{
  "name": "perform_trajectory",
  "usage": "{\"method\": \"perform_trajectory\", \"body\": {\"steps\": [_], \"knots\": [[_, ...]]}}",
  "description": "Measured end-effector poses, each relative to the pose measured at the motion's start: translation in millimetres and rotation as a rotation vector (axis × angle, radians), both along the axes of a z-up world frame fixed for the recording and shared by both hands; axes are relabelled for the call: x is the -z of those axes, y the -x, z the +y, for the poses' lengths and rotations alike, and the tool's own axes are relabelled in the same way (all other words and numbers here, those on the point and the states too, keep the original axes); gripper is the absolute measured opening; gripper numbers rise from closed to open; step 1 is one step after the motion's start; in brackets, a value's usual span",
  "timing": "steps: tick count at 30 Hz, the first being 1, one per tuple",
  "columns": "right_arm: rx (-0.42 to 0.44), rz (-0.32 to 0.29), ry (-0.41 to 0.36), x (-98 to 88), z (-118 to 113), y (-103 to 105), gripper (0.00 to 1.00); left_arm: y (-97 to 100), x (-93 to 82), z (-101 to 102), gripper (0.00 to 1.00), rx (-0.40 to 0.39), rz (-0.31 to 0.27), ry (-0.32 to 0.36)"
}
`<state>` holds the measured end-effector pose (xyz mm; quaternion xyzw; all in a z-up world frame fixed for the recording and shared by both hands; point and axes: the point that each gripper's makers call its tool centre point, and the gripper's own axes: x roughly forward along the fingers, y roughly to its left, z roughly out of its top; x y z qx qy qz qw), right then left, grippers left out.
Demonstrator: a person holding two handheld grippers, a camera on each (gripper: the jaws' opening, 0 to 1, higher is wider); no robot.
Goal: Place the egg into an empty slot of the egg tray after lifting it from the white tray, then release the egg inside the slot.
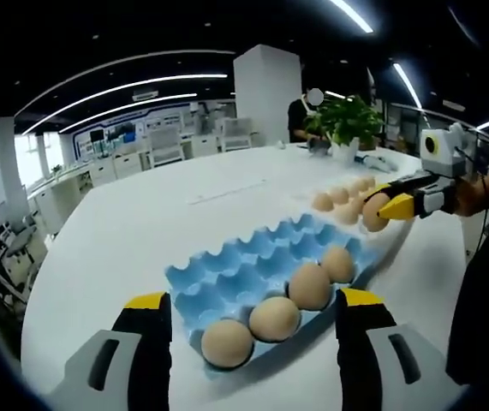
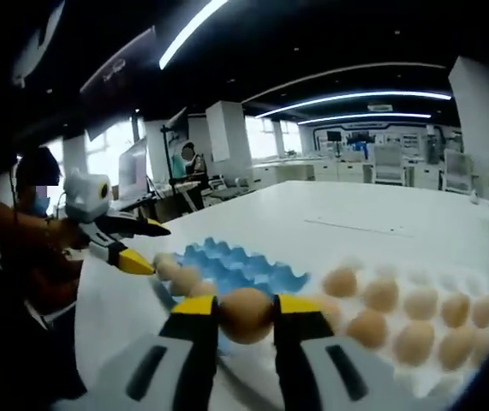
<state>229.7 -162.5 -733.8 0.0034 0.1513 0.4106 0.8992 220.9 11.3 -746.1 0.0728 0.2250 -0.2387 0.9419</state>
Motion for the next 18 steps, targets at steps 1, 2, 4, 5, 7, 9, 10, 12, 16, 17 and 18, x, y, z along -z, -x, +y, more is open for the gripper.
{"method": "perform_trajectory", "body": {"steps": [1,2,4,5,7,9,10,12,16,17,18], "knots": [[-0.021,0.011,-0.001,2.6,7,1,0.24,-0.3,-0.5,1,0.78,-0.002,-0.002,0.000],[-0.023,0.009,-0.002,3.4,9,1,0.24,-0.4,-0.8,1,0.78,-0.003,-0.002,0.001],[-0.049,0.021,0.008,8.5,17,3,0.24,-0.1,-0.4,1,0.78,0.000,0.001,0.001],[-0.058,0.006,0.021,10.4,19,3,0.24,0.1,-0.1,1,0.77,0.002,0.002,0.000],[-0.072,0.015,0.033,15.5,22,4,0.24,0.8,0.0,1,0.76,0.006,0.003,-0.001],[-0.086,0.023,0.035,19.9,25,4,0.24,1.6,0.3,1,0.75,0.008,0.005,0.000],[-0.086,0.025,0.037,22.1,26,3,0.24,1.9,0.3,1,0.75,0.007,0.006,0.002],[-0.096,0.028,0.050,25.9,28,4,0.24,1.9,-0.4,1,0.76,0.003,0.004,0.007],[-0.102,0.043,0.063,33.8,29,2,0.24,1.4,-2.3,2,0.76,-0.004,-0.003,0.011],[-0.101,0.041,0.063,34.9,29,2,0.24,1.4,-2.4,2,0.76,-0.005,-0.003,0.011],[-0.102,0.040,0.065,35.7,29,2,0.24,1.3,-2.5,2,0.76,-0.005,-0.003,0.011]]}}
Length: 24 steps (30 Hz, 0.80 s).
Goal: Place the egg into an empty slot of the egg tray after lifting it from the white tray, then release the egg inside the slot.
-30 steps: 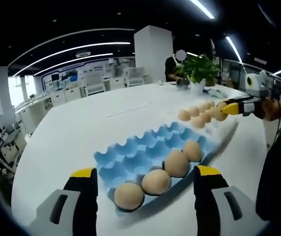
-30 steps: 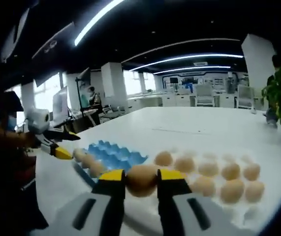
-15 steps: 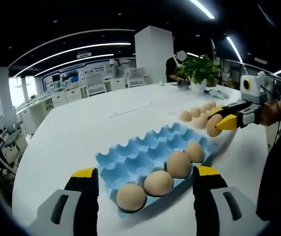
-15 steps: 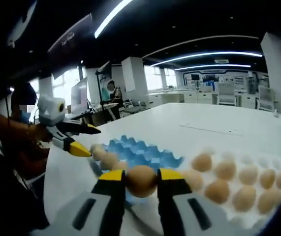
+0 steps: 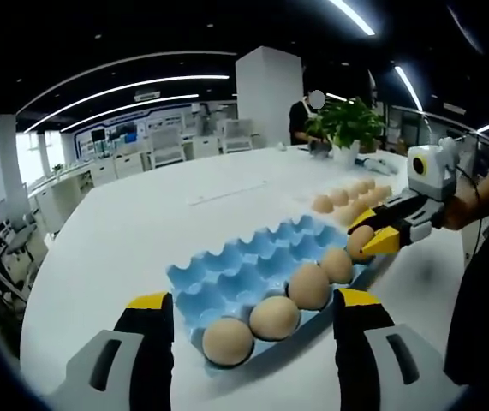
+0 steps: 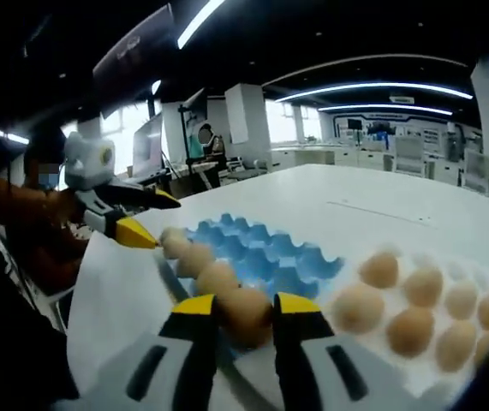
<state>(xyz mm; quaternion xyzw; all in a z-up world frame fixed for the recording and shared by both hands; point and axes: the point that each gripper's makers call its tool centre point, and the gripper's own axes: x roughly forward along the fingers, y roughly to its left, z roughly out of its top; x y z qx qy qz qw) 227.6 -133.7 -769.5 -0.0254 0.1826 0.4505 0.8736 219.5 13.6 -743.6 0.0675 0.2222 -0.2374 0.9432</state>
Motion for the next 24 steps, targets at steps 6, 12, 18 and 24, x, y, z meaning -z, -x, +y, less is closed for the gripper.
{"method": "perform_trajectory", "body": {"steps": [6,12,18,24], "knots": [[-0.018,-0.003,0.024,7.8,2.5,1.4,0.24,0.6,0.5,0.7,0.74,-0.002,0.005,-0.001],[-0.036,-0.015,0.031,8.6,3.6,4.5,0.25,0.9,-1.9,1.8,0.73,-0.003,-0.001,0.001],[-0.042,-0.024,0.036,8.8,4.6,3.3,0.25,1.2,-1.6,1.4,0.72,-0.002,-0.001,-0.001],[-0.048,-0.042,0.032,8.6,4.2,3.8,0.26,2.5,-1.5,0.6,0.71,-0.001,0.000,0.003]]}}
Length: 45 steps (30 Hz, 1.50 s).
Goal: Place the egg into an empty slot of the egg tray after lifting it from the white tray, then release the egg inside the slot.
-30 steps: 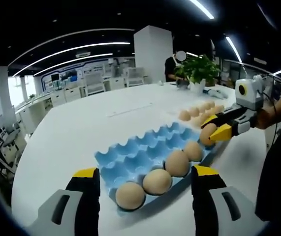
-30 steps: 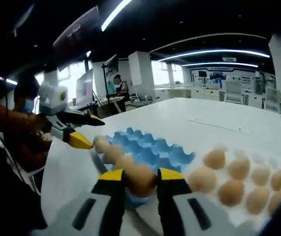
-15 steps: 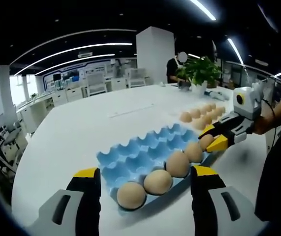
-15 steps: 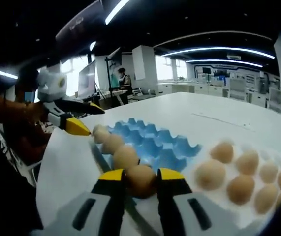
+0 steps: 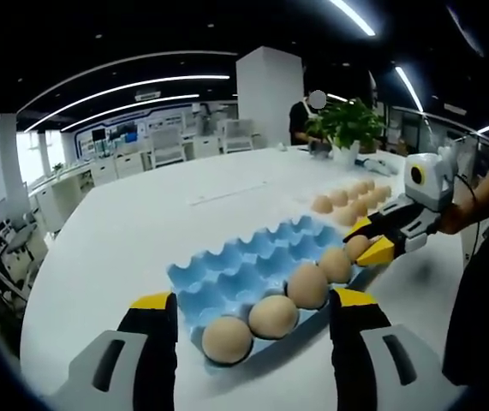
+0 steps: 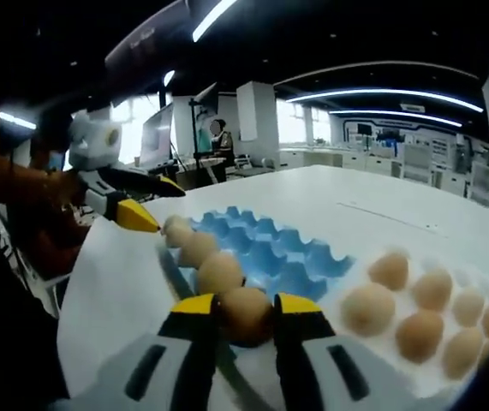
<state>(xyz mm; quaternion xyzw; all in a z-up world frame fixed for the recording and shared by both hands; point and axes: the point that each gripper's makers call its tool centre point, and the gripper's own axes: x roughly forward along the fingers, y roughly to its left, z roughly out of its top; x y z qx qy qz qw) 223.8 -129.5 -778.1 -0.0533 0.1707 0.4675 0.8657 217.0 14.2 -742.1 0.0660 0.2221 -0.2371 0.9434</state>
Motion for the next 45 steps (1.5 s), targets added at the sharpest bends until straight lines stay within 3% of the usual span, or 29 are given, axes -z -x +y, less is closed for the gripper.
{"method": "perform_trajectory", "body": {"steps": [17,19,22,26,30,38,39,40,45], "knots": [[-0.005,-0.004,-0.007,0.1,-1,-1,0.25,-2.2,-1.7,0,0.71,0.006,-0.011,-0.010],[0.048,-0.008,-0.007,-5.6,-9,-4,0.24,-2.4,-1.5,-1,0.70,0.009,-0.010,-0.012],[0.142,-0.063,-0.078,-28.4,-25,-15,0.24,-2.6,-1.9,0,0.71,0.007,-0.012,-0.013],[0.277,-0.098,-0.075,-35.0,-55,-38,0.24,-2.6,-2.4,3,0.70,0.000,-0.014,-0.012],[0.342,-0.052,-0.024,-19.5,-72,-51,0.25,-2.5,-2.0,4,0.70,0.000,-0.011,-0.013],[0.343,-0.110,0.066,-17.2,-71,-56,0.25,-3.0,-1.9,3,0.69,0.002,-0.009,-0.020],[0.339,-0.115,0.082,-16.1,-70,-57,0.25,-3.0,-1.6,3,0.69,0.003,-0.008,-0.021],[0.329,-0.133,0.149,-11.4,-74,-58,0.25,-3.1,-1.4,3,0.69,0.003,-0.008,-0.022],[0.217,-0.162,0.269,0.0,-66,-56,0.26,-3.4,-1.4,3,0.70,-0.002,-0.008,-0.016]]}}
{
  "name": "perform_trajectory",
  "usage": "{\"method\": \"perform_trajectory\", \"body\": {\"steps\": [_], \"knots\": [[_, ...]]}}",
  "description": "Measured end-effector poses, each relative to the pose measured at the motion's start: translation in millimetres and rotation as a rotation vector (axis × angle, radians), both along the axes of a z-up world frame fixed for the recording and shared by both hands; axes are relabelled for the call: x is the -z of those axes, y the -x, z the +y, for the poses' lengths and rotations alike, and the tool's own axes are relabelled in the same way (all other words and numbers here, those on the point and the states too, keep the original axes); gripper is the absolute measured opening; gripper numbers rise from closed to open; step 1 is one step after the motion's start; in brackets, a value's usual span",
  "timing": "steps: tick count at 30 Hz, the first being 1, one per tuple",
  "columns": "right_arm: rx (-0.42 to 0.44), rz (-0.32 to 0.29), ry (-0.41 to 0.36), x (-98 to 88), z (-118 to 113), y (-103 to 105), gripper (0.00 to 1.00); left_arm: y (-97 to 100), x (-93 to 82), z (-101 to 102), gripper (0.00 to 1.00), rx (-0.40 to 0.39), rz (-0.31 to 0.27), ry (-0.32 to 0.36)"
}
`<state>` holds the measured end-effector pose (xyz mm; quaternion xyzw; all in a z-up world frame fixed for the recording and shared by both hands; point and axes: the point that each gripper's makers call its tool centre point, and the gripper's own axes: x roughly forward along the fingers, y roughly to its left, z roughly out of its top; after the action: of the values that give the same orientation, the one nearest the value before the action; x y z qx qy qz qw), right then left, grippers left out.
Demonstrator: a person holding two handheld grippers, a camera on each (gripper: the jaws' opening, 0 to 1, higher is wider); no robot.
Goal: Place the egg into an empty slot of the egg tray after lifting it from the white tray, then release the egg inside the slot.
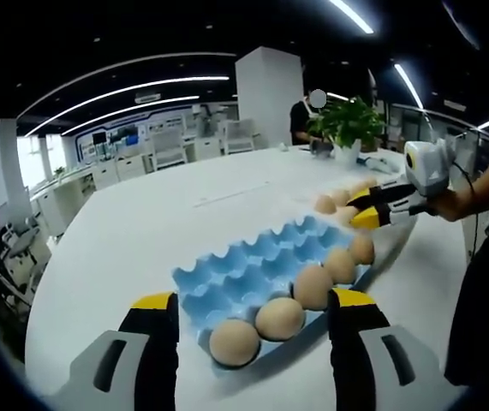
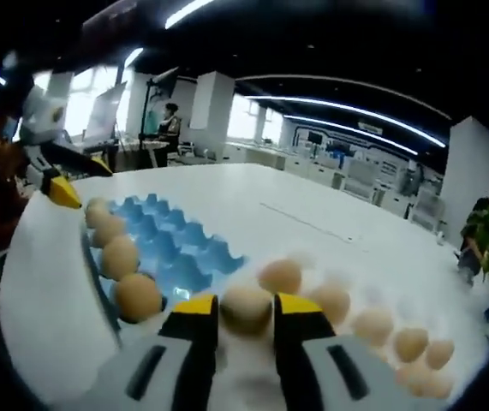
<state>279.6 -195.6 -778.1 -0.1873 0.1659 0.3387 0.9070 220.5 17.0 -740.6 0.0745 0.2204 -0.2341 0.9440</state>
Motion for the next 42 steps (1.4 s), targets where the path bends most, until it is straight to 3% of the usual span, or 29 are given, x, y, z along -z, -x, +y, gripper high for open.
{"method": "perform_trajectory", "body": {"steps": [2,11,13,17,24,28,32,37,42], "knots": [[0.010,0.018,0.003,-3.2,-1,-3,0.26,0.6,0.9,0,0.70,0.001,0.004,-0.002],[-0.147,0.336,0.197,6.8,2,-5,0.26,-0.4,2.4,1,0.68,0.000,0.012,0.008],[-0.182,0.367,0.215,9.0,3,-6,0.26,-1.5,1.9,0,0.68,0.001,0.008,0.005],[-0.211,0.380,0.171,10.0,2,-6,0.27,-2.2,1.3,-1,0.67,0.004,0.007,0.006],[-0.135,0.353,0.062,4.5,0,-5,0.25,-3.1,0.6,2,0.67,-0.006,0.003,0.009],[-0.096,0.303,-0.063,-19.1,1,-7,0.25,-4.6,0.0,3,0.68,-0.008,-0.005,0.009],[-0.055,0.341,-0.181,-33.0,2,-9,0.25,-5.3,2.2,3,0.68,-0.003,-0.001,0.009],[-0.054,0.335,-0.189,-33.9,9,-9,0.25,-6.0,2.1,4,0.68,0.002,-0.002,0.012],[-0.088,0.344,-0.214,-37.1,32,-1,0.25,-5.4,3.6,5,0.68,0.008,0.006,0.014]]}}
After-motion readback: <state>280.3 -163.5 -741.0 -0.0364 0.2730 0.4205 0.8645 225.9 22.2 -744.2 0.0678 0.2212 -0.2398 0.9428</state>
